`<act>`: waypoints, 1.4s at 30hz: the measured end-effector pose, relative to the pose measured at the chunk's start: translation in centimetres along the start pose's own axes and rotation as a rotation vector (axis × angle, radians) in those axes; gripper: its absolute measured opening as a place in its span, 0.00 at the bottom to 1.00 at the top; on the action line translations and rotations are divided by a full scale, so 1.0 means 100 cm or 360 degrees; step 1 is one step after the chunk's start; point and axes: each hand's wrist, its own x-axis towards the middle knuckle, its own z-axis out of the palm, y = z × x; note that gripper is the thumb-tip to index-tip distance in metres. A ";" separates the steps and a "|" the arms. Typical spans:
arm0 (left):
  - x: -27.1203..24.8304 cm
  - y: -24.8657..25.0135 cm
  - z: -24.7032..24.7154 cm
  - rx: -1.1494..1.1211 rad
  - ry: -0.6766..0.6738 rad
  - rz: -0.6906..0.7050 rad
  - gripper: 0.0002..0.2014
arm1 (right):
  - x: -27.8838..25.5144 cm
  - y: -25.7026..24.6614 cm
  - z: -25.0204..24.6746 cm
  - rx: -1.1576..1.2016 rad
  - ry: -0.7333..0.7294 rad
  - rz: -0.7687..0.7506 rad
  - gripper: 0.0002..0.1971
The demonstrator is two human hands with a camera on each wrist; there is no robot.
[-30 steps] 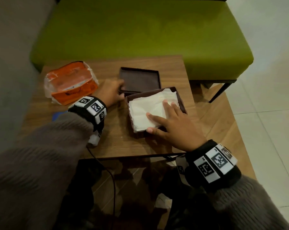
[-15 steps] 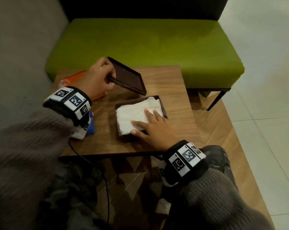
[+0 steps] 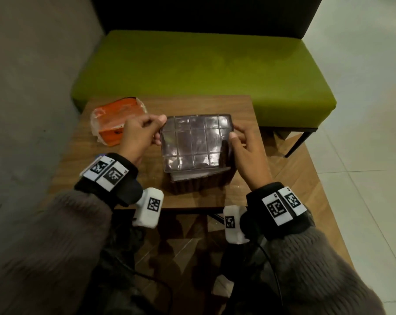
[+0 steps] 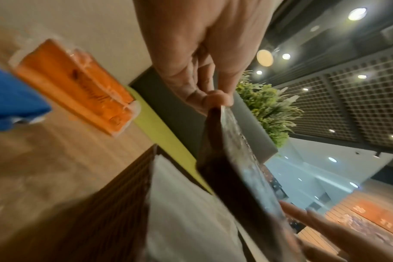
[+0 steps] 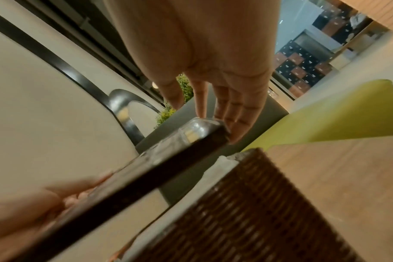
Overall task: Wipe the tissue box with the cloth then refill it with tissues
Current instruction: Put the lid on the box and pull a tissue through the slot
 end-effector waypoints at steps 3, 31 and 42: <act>-0.003 -0.026 0.011 -0.0070 0.0159 -0.0135 0.08 | 0.003 0.016 0.004 -0.0186 -0.0007 0.0028 0.15; -0.021 -0.044 0.058 0.1451 -0.0187 0.0149 0.27 | 0.008 0.032 0.056 -0.1582 -0.0503 -0.0261 0.28; -0.003 -0.029 0.024 0.0711 -0.0057 -0.0666 0.42 | 0.026 0.018 0.021 -0.0856 -0.0312 0.0442 0.39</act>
